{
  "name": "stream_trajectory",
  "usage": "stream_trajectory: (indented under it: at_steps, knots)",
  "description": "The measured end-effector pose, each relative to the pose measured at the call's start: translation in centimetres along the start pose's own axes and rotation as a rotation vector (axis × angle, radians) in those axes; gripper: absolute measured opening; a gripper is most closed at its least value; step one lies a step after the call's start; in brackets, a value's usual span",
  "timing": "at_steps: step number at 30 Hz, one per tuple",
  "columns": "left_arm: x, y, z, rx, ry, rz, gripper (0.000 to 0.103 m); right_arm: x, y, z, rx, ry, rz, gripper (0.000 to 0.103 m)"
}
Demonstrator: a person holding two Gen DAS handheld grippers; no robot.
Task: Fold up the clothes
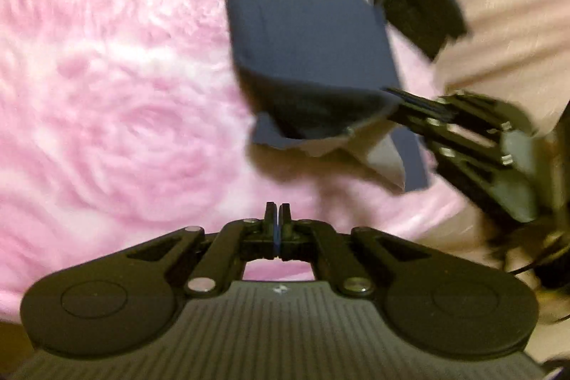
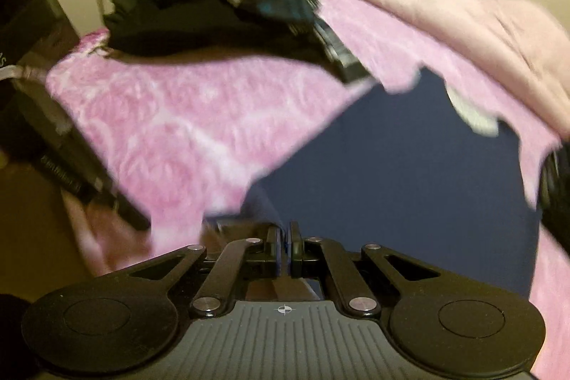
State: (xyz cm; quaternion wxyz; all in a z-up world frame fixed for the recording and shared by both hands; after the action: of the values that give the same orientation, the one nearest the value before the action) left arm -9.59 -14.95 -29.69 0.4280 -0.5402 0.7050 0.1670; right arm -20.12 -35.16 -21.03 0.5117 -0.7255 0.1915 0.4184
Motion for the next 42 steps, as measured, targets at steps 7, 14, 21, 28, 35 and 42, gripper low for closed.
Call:
stream_trajectory:
  at_steps: [7,14,21,28,35,42]
  knots:
    - [1.2,-2.4,-3.6,0.391,-0.138,-0.023,0.026,-4.3,8.1,-4.6,0.229,0.116,0.119,0.065]
    - [3.3,-6.7,-1.6,0.216,-0.104,0.037,0.042,-5.5,15.2,-15.7,0.626,0.309,0.182,0.065]
    - [4.8,-7.0,-1.5,0.166,-0.098,0.083,0.042,-3.7,18.3,-22.1,0.681,0.157,0.181,0.064]
    - [5.8,-5.5,-2.9,0.192,-0.104,0.097,0.049,-3.4,19.7,-22.5,0.671,0.033,0.202,0.064]
    - [6.7,-4.0,-4.3,0.219,-0.11,0.112,0.014,-2.9,19.7,-24.7,0.773,-0.003,0.223,0.0]
    - [0.0,-8.2,-6.0,0.152,0.053,0.097,0.002,-10.7,13.4,-30.4,0.921,-0.045,0.225,0.0]
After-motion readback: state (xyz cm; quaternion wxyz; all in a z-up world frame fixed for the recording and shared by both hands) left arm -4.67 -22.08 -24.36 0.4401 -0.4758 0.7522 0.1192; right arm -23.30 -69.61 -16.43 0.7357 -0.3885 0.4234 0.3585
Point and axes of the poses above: each gripper's, at about its wrist camera, not at the fingertips, and x roughly the way its jaws point, z to its left, y to its underside, the point moved 1 cm from there along x, roughly the way its jaws point, and after that the axes turned 2 degrees about -x, right-handed, at the moved point
